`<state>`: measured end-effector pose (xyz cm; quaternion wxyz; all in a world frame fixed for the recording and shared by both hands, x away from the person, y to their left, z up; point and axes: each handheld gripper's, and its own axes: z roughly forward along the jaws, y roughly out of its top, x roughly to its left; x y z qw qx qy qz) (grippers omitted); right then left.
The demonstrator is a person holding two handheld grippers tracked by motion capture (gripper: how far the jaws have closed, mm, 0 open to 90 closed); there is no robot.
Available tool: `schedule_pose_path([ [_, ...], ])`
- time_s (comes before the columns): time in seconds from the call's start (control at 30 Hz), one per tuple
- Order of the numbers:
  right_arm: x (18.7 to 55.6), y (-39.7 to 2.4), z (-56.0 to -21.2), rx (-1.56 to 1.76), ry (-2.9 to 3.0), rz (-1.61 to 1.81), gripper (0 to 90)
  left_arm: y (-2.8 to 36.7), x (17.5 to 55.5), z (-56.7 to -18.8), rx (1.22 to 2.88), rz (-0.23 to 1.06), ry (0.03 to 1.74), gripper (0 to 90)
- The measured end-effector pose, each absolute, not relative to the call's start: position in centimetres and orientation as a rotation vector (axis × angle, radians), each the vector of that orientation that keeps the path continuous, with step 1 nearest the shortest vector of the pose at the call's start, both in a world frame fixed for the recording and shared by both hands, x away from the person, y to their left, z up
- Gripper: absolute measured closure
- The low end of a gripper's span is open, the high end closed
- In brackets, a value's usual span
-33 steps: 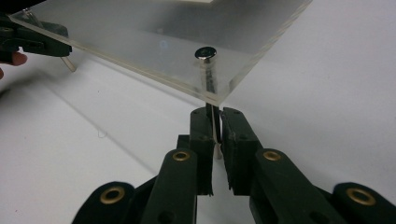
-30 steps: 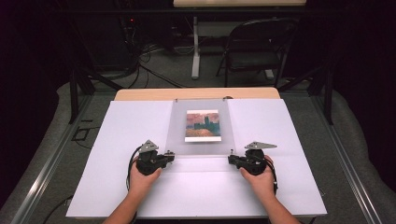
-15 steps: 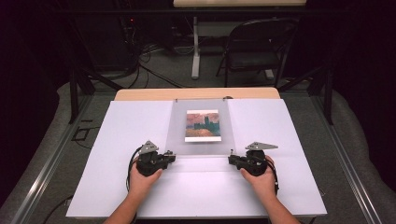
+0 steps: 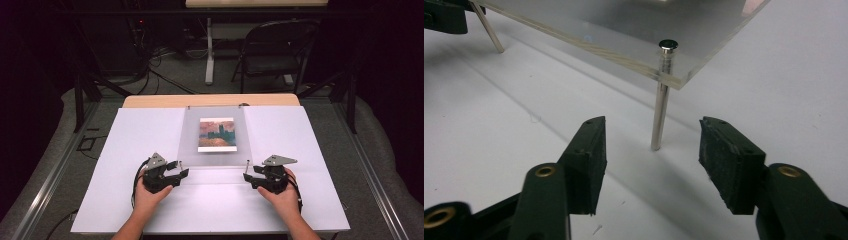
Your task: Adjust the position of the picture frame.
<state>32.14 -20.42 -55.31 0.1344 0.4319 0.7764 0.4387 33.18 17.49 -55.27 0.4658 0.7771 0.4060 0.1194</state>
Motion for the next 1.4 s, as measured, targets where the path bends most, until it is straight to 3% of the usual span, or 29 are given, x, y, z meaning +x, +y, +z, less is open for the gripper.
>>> schedule_pose_path([
  [0.43,29.6,-21.7,-53.7,1.199,2.266,1.235,41.1,19.2,30.7,-54.1,1.887,0.295,0.982,41.6],
  [0.83,29.0,-25.2,-53.3,1.286,2.159,1.286,43.5,22.9,29.7,-53.5,1.767,0.311,1.065,41.6],
  [1.17,29.7,-25.3,-53.3,1.306,2.140,1.285,40.2,23.8,30.9,-53.5,1.739,0.285,1.124,42.2],
  [1.3,30.6,-24.8,-52.9,1.301,2.173,1.271,42.8,23.9,32.2,-52.5,1.722,0.250,1.144,41.3],
  [1.4,31.5,-24.4,-52.4,1.292,2.213,1.234,45.1,23.6,33.2,-51.6,1.754,0.299,1.132,40.2],
])
